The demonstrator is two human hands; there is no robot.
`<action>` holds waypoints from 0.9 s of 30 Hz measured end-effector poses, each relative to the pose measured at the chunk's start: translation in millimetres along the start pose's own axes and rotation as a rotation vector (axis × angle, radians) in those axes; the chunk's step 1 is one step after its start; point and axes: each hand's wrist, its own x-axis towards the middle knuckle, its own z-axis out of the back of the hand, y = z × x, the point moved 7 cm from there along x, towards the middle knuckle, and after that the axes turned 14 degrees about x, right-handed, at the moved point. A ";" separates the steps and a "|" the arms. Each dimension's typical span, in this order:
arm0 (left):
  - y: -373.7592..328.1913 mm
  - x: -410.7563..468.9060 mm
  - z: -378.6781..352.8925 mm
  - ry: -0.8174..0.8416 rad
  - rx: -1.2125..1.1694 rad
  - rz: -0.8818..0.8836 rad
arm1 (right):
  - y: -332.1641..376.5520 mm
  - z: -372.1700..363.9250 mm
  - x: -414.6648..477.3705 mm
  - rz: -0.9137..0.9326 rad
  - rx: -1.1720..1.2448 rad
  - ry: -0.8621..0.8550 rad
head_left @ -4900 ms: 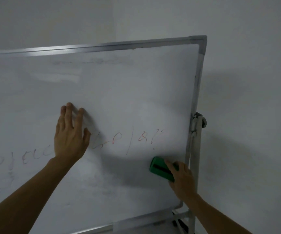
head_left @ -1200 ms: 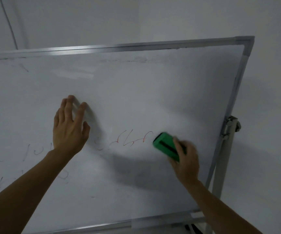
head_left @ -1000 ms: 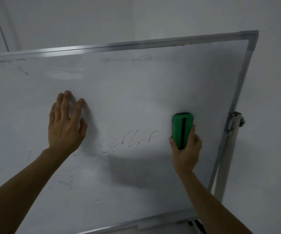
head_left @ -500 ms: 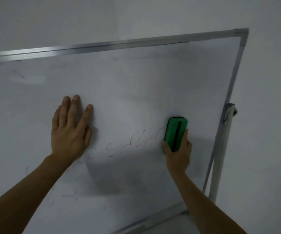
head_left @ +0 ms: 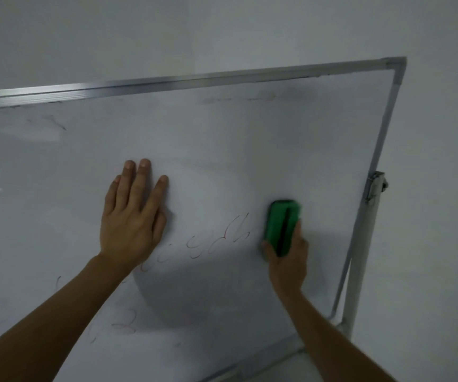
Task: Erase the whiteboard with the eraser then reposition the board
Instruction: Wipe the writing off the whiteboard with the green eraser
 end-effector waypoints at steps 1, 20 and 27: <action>0.0 0.0 -0.5 0.004 0.000 0.007 | 0.1 -13.4 -28.3 0.103 -0.071 0.096; 3.4 -2.8 5.9 0.025 -0.006 0.033 | -23.8 -31.7 -80.4 0.536 -0.381 0.616; 5.9 -3.8 13.8 0.076 -0.010 0.025 | 68.0 1.9 38.4 0.495 -0.035 0.082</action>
